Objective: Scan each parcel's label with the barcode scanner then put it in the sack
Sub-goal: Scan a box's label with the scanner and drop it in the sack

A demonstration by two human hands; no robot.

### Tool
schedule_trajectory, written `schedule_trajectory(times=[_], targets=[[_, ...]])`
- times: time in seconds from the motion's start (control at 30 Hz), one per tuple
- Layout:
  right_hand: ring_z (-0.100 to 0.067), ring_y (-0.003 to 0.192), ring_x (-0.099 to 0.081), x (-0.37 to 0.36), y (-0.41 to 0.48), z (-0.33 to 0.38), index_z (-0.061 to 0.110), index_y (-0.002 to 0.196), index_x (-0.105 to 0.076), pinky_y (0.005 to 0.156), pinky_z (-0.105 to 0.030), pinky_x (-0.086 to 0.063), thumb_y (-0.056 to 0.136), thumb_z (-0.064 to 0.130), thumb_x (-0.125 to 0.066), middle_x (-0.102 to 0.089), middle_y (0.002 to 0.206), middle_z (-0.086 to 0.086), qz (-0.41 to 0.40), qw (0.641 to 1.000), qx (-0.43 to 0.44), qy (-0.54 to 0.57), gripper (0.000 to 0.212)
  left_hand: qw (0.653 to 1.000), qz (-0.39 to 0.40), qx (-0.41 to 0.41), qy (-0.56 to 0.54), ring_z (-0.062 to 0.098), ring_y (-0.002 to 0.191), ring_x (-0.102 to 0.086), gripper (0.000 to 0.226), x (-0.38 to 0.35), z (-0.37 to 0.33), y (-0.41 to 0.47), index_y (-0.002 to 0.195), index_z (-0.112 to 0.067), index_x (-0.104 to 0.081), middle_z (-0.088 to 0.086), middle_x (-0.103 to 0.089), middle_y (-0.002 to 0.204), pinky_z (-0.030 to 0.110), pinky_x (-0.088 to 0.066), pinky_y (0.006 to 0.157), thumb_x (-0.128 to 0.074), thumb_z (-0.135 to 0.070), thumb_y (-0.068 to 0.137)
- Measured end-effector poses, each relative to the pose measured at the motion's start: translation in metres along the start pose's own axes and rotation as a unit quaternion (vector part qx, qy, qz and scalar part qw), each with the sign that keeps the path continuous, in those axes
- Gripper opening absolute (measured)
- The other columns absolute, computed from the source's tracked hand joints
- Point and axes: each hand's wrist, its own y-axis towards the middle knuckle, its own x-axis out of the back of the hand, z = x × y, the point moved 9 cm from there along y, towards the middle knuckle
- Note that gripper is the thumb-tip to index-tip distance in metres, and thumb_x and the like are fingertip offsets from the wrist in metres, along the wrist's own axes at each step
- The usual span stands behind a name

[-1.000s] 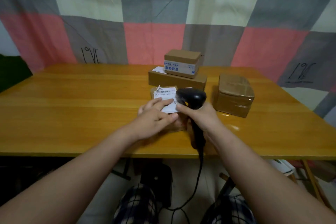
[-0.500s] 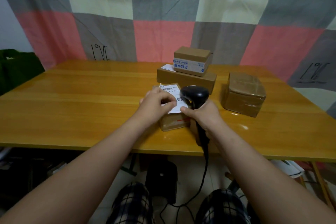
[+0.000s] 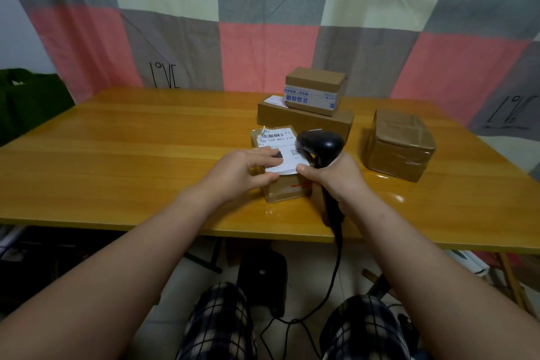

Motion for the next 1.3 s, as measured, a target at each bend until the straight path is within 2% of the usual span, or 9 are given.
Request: schedule_trajectory(times=[0.23, 0.33, 0.43, 0.53, 0.67, 0.8, 1.0, 1.13, 1.3], targets=[[-0.018, 0.108, -0.061, -0.011, -0.01, 0.007, 0.019, 0.124, -0.059, 0.093, -0.038, -0.052, 0.07, 0.018, -0.086, -0.066, 0.117, 0.0, 0.04, 0.999, 0.011, 0.027, 0.06, 0.998, 0.011, -0.047, 0.028, 0.006, 0.116, -0.056, 0.03, 0.009, -0.013, -0.01, 0.114, -0.016, -0.071, -0.003, -0.065, 0.124, 0.021, -0.041, 0.101, -0.072, -0.024, 0.085], [-0.015, 0.103, -0.061, -0.014, -0.01, 0.007, 0.018, 0.127, -0.057, 0.08, -0.028, -0.051, 0.074, 0.015, -0.083, -0.065, 0.116, 0.0, 0.049, 0.998, 0.005, 0.038, 0.059, 0.999, 0.021, 0.024, 0.044, 0.012, 0.122, -0.048, 0.043, 0.014, 0.001, 0.007, 0.125, -0.021, -0.063, -0.004, -0.06, 0.131, 0.025, -0.035, 0.101, -0.047, -0.047, 0.095], [-0.006, 0.085, -0.06, -0.017, -0.012, 0.007, 0.019, 0.119, -0.056, 0.059, -0.015, -0.048, 0.078, 0.014, -0.079, -0.064, 0.099, 0.007, 0.073, 0.995, -0.019, 0.062, 0.047, 0.986, 0.058, 0.118, 0.101, 0.021, 0.143, -0.024, 0.047, 0.01, 0.032, 0.023, 0.145, -0.022, -0.041, -0.005, -0.034, 0.153, 0.035, -0.018, 0.116, -0.042, -0.04, 0.101], [-0.009, 0.078, -0.06, -0.02, -0.014, 0.004, 0.02, 0.115, -0.056, 0.058, -0.019, -0.05, 0.079, 0.009, -0.077, -0.065, 0.095, 0.004, 0.08, 0.991, -0.039, 0.097, 0.043, 0.969, 0.074, 0.209, -0.107, 0.019, 0.139, -0.033, 0.055, -0.002, 0.051, 0.024, 0.151, -0.021, -0.028, -0.001, -0.037, 0.15, 0.027, -0.024, 0.11, -0.046, -0.033, 0.101], [-0.024, 0.093, -0.066, -0.018, -0.018, -0.002, 0.016, 0.119, -0.057, 0.058, -0.026, -0.056, 0.077, 0.008, -0.079, -0.067, 0.108, -0.007, 0.081, 0.988, -0.061, 0.115, 0.048, 0.906, 0.02, 0.316, -0.28, 0.021, 0.106, -0.058, 0.054, -0.014, 0.06, 0.015, 0.145, -0.028, -0.028, 0.001, -0.062, 0.121, 0.033, -0.044, 0.091, -0.051, -0.036, 0.097], [-0.017, 0.086, -0.068, -0.011, -0.026, 0.0, 0.015, 0.114, -0.061, 0.065, -0.024, -0.058, 0.075, 0.001, -0.078, -0.071, 0.104, -0.006, 0.084, 0.99, -0.019, 0.115, 0.044, 0.891, 0.038, 0.305, -0.334, 0.023, 0.097, -0.065, 0.045, -0.017, 0.052, 0.006, 0.131, -0.045, -0.039, 0.0, -0.072, 0.102, 0.036, -0.047, 0.078, -0.056, -0.029, 0.093], [0.0, 0.092, -0.059, -0.013, -0.035, 0.021, 0.026, 0.116, -0.057, 0.069, -0.009, -0.047, 0.08, 0.018, -0.077, -0.061, 0.1, 0.016, 0.038, 0.995, 0.087, 0.027, 0.042, 0.92, -0.039, 0.214, -0.325, 0.005, 0.088, -0.063, 0.083, 0.015, 0.042, -0.008, 0.146, -0.041, -0.019, -0.012, -0.05, 0.113, 0.019, -0.055, 0.065, -0.069, -0.014, 0.085], [-0.016, 0.07, -0.066, -0.019, -0.049, 0.039, 0.029, 0.091, -0.064, 0.066, -0.035, -0.056, 0.082, 0.028, -0.074, -0.066, 0.075, 0.006, 0.011, 0.992, 0.112, 0.051, 0.014, 0.927, -0.108, 0.196, -0.3, 0.005, 0.086, -0.063, 0.089, 0.04, 0.048, -0.022, 0.147, -0.037, -0.016, -0.017, -0.046, 0.11, 0.017, -0.055, 0.061, -0.07, -0.009, 0.083], [-0.028, 0.049, -0.059, -0.032, -0.065, 0.046, 0.01, 0.073, -0.062, 0.053, -0.039, -0.052, 0.087, 0.016, -0.068, -0.055, 0.05, -0.005, 0.063, 0.991, 0.088, 0.084, 0.016, 0.929, -0.137, 0.183, -0.292, 0.021, 0.113, -0.059, 0.09, 0.054, 0.054, -0.03, 0.146, -0.036, -0.02, 0.005, -0.046, 0.137, 0.024, -0.058, 0.074, -0.073, -0.007, 0.08]])
